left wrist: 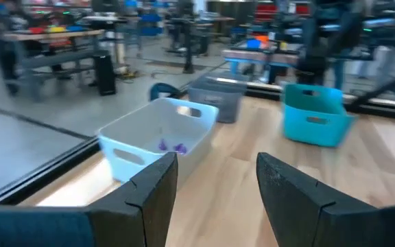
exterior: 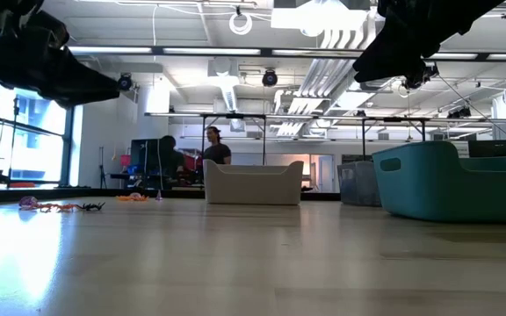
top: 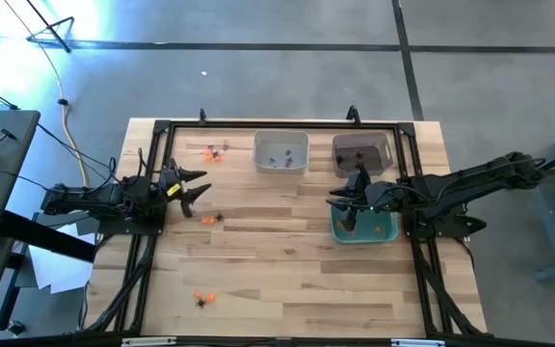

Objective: Sort Halloween decoration
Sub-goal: Put the purple witch hat toy into the white bin

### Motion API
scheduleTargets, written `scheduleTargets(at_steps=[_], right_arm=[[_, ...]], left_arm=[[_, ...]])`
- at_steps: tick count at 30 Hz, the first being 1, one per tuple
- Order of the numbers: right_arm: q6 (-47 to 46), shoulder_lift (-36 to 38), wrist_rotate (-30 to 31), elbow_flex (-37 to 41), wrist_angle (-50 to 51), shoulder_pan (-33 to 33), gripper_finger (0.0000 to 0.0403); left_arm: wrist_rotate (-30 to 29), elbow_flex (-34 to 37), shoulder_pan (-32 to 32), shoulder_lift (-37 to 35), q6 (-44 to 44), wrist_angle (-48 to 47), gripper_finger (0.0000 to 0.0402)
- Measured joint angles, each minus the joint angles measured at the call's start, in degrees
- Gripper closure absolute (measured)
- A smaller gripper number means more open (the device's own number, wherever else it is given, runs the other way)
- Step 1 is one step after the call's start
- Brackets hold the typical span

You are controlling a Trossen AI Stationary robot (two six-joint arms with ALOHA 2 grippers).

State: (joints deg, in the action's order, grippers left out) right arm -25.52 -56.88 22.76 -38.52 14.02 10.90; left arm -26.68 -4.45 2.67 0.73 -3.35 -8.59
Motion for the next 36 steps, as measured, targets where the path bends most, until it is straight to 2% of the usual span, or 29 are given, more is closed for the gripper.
scheduleTargets(at_steps=[5,10,14,17,21,26,31,36], right_arm=[[0.0,-0.01,0.0,0.0,0.01,-0.01,0.0269],[0.0,0.0,0.0,0.0,0.0,-0.01,0.0269],[0.0,-0.01,0.0,0.0,0.01,-0.02,0.0269],[0.0,0.0,0.0,0.0,0.02,-0.02,0.0269],[0.0,-0.01,0.0,0.0,0.02,-0.02,0.0269],[-0.01,-0.02,-0.01,0.0,0.04,-0.01,0.0269],[0.0,-0.02,0.0,0.0,0.03,-0.02,0.0269],[0.0,-0.01,-0.01,0.0,0.02,-0.02,0.0269]], left_arm=[[-1.17,0.0,-0.01,-0.02,-0.88,-0.04,0.0216],[-6.28,0.0,-0.04,-0.02,-1.62,1.02,0.0216],[-11.71,-1.53,-0.19,0.77,-3.69,-1.56,0.0216],[-12.5,-4.07,-1.36,3.51,-3.95,-2.62,0.022],[-13.43,-8.58,-4.2,11.77,-6.08,-3.73,0.0233],[-12.93,-15.74,-10.08,27.83,-7.53,-5.36,0.0244],[-8.93,-23.4,-16.24,42.27,-5.39,-5.21,0.0251],[-5.5,-25.68,-23.17,51.1,-1.25,-4.03,0.0258]])
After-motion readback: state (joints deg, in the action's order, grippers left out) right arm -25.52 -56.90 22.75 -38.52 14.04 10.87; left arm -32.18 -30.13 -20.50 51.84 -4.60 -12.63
